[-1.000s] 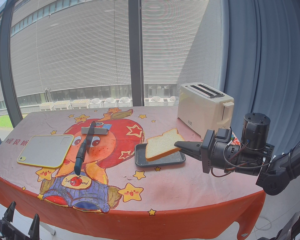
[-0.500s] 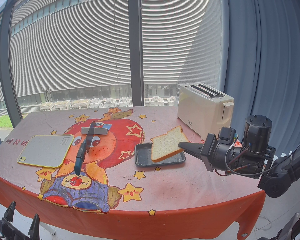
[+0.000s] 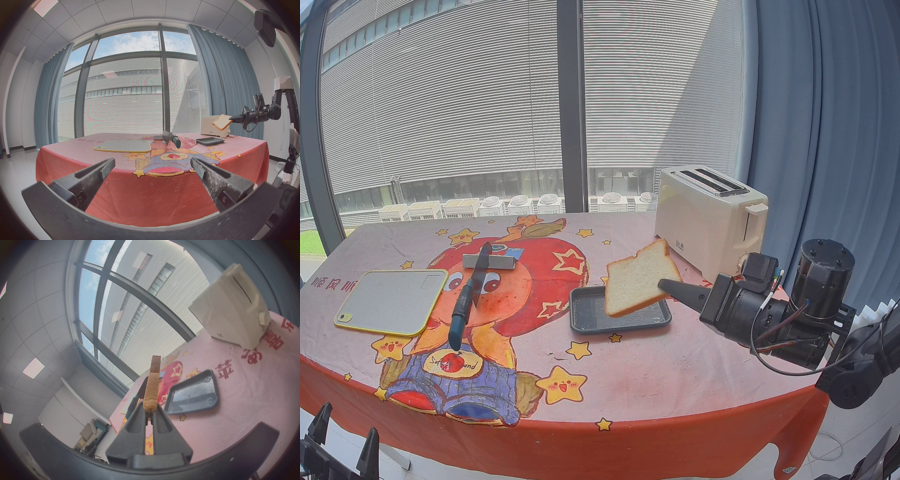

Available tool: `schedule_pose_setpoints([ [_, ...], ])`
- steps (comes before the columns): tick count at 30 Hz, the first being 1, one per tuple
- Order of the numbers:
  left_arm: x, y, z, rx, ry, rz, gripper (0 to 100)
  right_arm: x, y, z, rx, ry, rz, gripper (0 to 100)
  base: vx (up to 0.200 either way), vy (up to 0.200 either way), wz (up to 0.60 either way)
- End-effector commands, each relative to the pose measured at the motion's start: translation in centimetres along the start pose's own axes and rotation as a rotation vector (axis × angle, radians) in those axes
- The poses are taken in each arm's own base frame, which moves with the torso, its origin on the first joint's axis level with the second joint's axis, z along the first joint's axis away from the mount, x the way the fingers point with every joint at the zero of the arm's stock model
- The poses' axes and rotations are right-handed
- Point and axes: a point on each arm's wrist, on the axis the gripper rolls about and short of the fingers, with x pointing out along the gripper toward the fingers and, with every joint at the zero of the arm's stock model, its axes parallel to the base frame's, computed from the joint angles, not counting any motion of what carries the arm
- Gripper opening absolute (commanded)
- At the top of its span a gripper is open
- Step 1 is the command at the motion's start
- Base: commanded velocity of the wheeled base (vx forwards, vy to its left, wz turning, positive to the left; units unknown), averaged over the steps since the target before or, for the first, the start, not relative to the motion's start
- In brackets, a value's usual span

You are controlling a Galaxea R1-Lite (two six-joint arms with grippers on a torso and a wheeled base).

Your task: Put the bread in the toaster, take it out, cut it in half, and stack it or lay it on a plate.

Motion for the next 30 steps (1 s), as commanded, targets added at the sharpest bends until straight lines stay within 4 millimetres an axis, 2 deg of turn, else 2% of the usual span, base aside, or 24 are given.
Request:
schedule_pose_setpoints([
  [1,0.0,0.0,-0.5,0.000,0.000,0.000,100,-0.3,-0.5,-1.1,-0.073,-0.012,0.008,0,0.000,0.000,0.00],
  [9,0.0,0.0,-0.5,0.000,0.000,0.000,100,-1.2,-1.8,-1.7,-0.320,-0.048,0.007,0,0.000,0.000,0.00],
  [13,0.0,0.0,-0.5,0.000,0.000,0.000,100,-1.6,-1.8,-1.8,-0.404,-0.061,0.017,0,0.000,0.000,0.00],
  [30,0.0,0.0,-0.5,0.000,0.000,0.000,100,-2.4,-2.1,-1.7,-0.621,-0.113,0.024,0,0.000,0.000,0.00],
])
